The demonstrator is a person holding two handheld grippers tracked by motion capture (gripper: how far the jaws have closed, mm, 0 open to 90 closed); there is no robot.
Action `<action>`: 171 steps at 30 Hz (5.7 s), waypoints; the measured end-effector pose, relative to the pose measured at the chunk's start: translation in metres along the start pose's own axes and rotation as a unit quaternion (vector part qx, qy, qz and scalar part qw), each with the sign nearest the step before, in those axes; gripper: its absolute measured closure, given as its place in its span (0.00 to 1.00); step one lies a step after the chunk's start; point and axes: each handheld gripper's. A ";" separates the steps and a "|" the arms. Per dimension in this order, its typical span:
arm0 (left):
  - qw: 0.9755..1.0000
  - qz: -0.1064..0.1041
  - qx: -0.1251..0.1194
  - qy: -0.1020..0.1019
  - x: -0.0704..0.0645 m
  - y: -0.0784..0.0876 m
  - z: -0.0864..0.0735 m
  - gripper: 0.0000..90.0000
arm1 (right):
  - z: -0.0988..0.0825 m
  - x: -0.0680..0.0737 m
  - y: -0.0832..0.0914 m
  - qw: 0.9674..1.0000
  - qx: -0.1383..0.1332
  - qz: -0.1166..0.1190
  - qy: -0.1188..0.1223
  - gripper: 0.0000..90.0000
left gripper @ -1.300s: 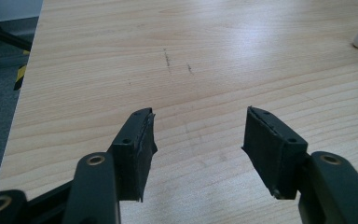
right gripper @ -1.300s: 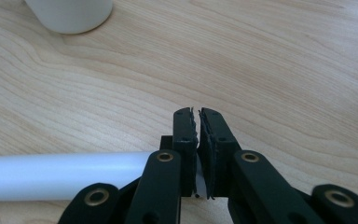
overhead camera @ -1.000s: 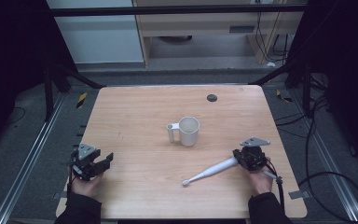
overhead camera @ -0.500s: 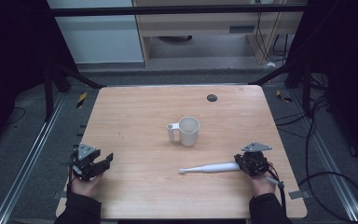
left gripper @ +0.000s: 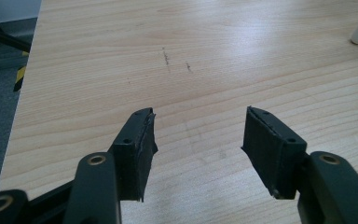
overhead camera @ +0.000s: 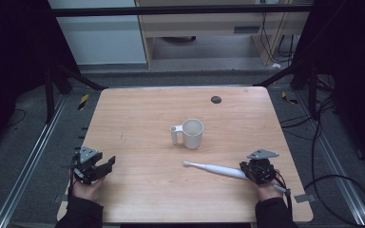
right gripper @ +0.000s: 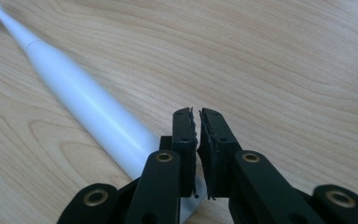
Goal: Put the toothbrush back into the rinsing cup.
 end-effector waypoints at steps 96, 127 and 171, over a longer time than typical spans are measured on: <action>0.999 -0.007 0.030 -0.009 -0.001 -0.008 -0.001 0.45 | 0.087 0.063 -0.040 0.981 0.121 0.081 0.125 0.47; 0.999 -0.008 0.037 -0.014 -0.002 -0.010 -0.001 0.44 | 0.071 0.064 -0.064 0.965 0.201 0.097 0.137 0.65; 0.999 -0.008 0.041 -0.014 -0.002 -0.011 -0.001 0.44 | 0.084 0.055 -0.013 0.978 0.134 0.130 0.095 0.74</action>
Point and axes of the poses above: each handheld gripper's, and its own axes: y roughly backward along the jaws, z roughly out of its top, x roughly to its left, and after that the axes turned 8 degrees about -x, right-handed
